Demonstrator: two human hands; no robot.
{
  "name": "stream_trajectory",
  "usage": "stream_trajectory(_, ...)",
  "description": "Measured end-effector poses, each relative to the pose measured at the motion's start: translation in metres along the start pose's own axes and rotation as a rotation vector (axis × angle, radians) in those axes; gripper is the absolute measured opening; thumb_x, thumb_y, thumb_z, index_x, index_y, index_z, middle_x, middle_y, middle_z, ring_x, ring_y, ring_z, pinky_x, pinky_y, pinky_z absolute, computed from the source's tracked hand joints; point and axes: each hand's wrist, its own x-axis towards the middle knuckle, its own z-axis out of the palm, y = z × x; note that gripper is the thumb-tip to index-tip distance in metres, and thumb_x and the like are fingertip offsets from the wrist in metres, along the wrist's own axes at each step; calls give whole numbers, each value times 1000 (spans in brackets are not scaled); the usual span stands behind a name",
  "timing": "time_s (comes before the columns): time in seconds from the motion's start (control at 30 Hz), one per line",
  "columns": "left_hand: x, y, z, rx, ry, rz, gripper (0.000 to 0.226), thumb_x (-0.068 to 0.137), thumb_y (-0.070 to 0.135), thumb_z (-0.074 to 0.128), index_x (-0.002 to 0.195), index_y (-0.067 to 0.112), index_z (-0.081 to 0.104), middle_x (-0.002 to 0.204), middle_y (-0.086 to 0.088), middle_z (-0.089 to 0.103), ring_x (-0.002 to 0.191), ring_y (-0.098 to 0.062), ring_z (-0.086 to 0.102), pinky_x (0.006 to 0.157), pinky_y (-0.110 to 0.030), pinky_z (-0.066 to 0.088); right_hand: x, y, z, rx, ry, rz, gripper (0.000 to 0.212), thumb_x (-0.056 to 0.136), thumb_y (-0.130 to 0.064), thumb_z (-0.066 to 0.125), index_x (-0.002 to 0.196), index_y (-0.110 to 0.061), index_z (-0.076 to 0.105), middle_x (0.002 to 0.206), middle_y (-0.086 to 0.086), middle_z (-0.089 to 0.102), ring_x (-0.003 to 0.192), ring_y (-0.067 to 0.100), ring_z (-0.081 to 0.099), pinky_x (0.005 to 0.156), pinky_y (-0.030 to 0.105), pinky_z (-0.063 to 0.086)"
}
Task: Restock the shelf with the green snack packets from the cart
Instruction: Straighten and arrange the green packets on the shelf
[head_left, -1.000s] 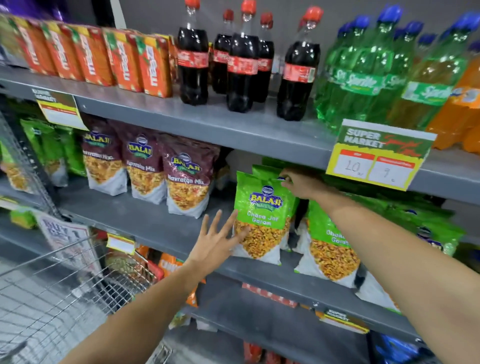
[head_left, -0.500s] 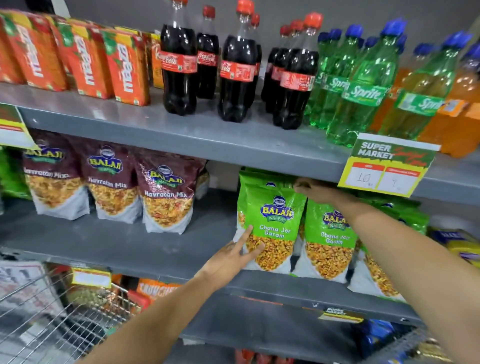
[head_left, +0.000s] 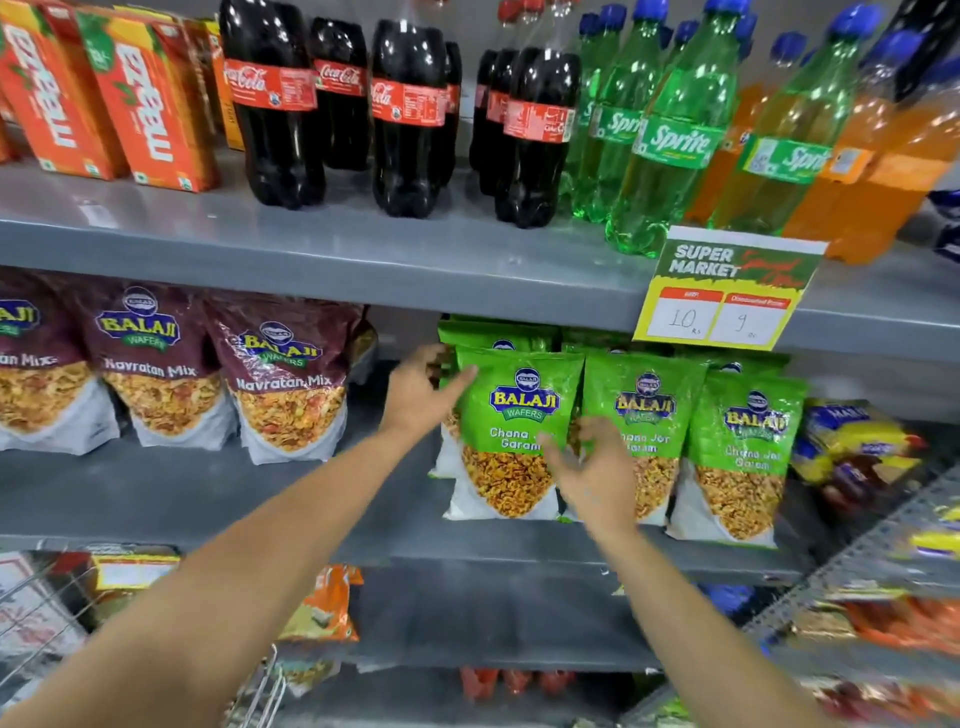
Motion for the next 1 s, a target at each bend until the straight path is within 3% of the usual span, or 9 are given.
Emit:
stream_trajectory(0.1,23,11,7,134,-83,-37,39,80,44,70,92,7,69,92,-18,73,88,-30,68,68,-29,48,-47,11,25,43,-143,155,77,56,-60,76,116,-23,45,116,4,59,104,27,58,78,38,51)
stream_trajectory(0.23,33,12,12,145,-166,-80,48,83,44,66,103,0,67,104,-25,68,98,-36,64,78,-39,51,-56,10,50,-13,-205,374,91,46,-60,79,113,-15,36,122,6,48,102,36,60,76,46,51)
stream_trajectory(0.43,38,21,6,66,-162,-110,39,81,33,72,104,2,68,97,-22,71,78,-28,67,64,-21,48,-50,14,56,9,-240,479,95,44,-61,82,111,-10,37,125,10,50,111,35,56,82,48,49)
stream_trajectory(0.53,34,22,4,119,-137,-72,33,82,30,72,98,1,71,77,-13,67,57,-10,55,52,-9,35,-50,14,55,25,-242,463,91,45,-57,83,108,-9,40,123,11,54,111,34,57,84,47,49)
stream_trajectory(0.6,33,28,4,103,-111,-39,25,82,27,71,90,3,71,75,-8,68,55,4,52,55,-9,36,-50,14,52,27,-251,452,89,46,-57,83,108,-9,41,122,10,54,109,33,58,83,47,50)
stream_trajectory(0.67,37,43,8,130,-146,-16,26,83,34,69,93,10,71,86,0,71,70,12,58,66,-11,38,-52,17,46,15,-265,431,93,46,-61,81,113,-12,41,126,6,53,110,32,59,83,46,51)
stream_trajectory(0.73,40,61,19,466,-241,49,45,85,56,55,106,19,69,107,2,70,102,-8,61,76,-14,37,-53,24,39,9,-271,401,98,46,-64,79,122,-15,41,128,3,52,113,30,58,84,43,51)
stream_trajectory(0.83,42,88,41,730,-496,124,54,84,72,36,109,31,62,125,1,63,113,-22,56,83,-24,39,-52,35,34,15,-315,368,82,57,-53,80,120,-14,45,122,5,58,110,29,60,80,40,53)
stream_trajectory(1.0,46,105,74,678,-703,128,29,90,54,48,94,27,57,105,0,63,99,-18,55,77,-26,35,-49,45,35,-57,-383,332,52,76,-38,73,113,-15,44,118,5,60,107,30,60,72,36,47)
